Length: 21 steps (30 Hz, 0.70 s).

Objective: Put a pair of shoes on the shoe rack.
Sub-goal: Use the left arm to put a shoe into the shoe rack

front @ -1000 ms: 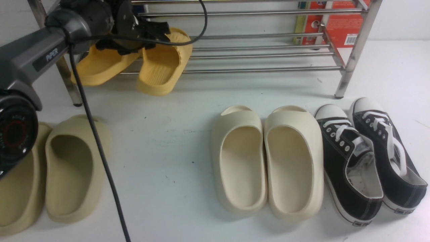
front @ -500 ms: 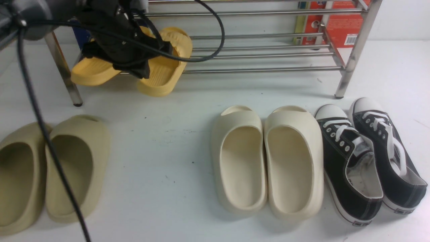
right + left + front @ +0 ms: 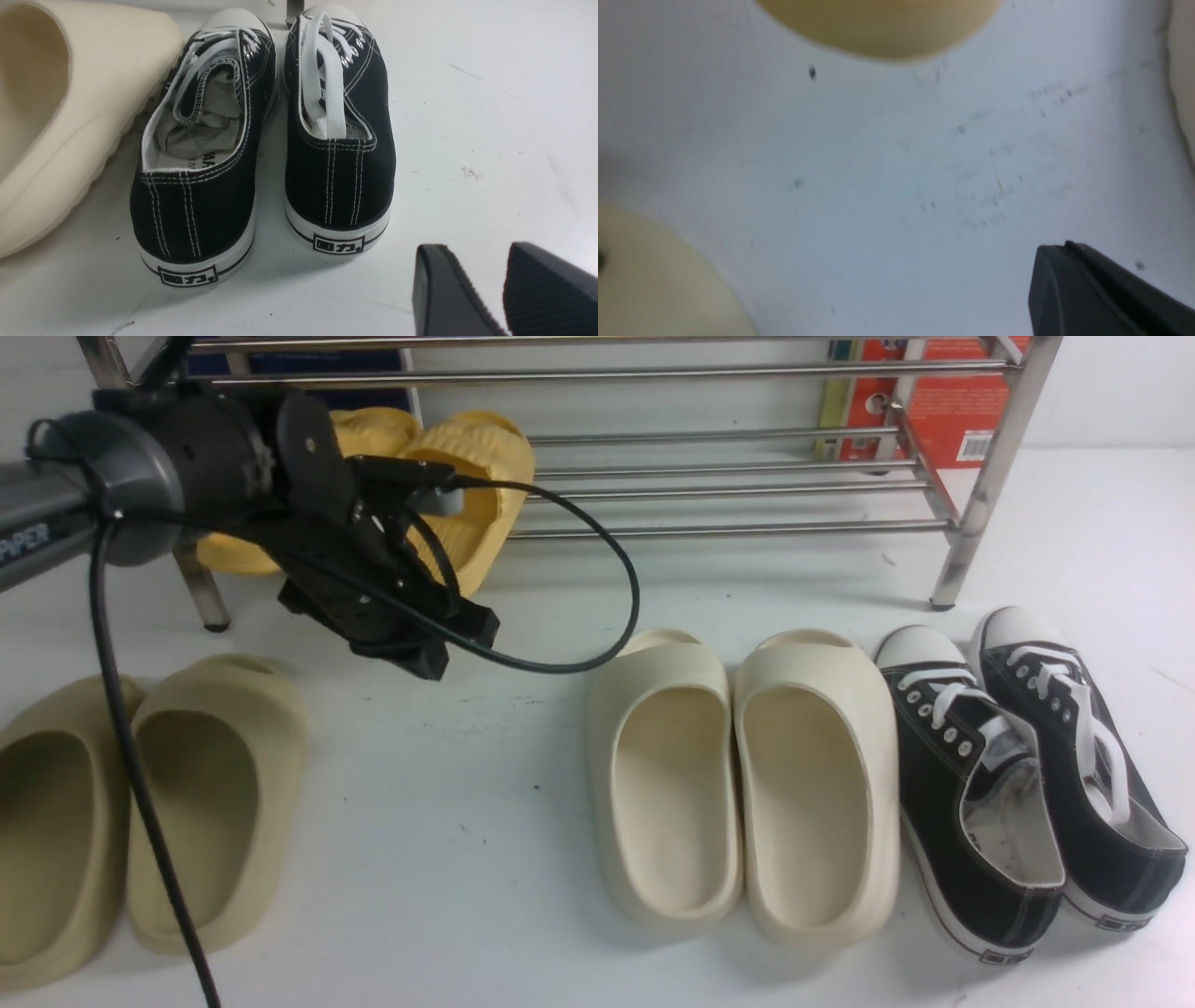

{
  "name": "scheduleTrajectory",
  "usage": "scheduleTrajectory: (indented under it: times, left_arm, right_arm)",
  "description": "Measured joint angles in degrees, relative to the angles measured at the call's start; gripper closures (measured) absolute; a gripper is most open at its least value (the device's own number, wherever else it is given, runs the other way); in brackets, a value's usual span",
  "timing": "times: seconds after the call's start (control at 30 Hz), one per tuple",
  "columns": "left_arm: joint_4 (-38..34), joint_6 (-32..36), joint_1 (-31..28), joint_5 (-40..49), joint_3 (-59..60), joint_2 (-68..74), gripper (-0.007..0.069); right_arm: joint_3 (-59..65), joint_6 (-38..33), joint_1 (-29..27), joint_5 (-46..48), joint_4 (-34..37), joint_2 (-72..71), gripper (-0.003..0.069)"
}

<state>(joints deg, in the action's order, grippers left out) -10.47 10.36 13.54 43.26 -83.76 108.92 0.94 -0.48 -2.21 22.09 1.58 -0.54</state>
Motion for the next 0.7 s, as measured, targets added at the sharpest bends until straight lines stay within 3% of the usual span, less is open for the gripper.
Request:
scheduleTrajectory:
  times: [0.3,0.7]
  left_arm:
    - [1.0,1.7,-0.1,-13.7,0.0,1.6,0.0638]
    - [0.9,1.6,-0.1,-25.6,0.2,3.1,0.0638]
  right_arm:
    - [0.0,0.0,0.0,0.0,0.0,0.0,0.0419]
    - [0.0,0.0,0.0,0.0,0.0,0.0,0.0419]
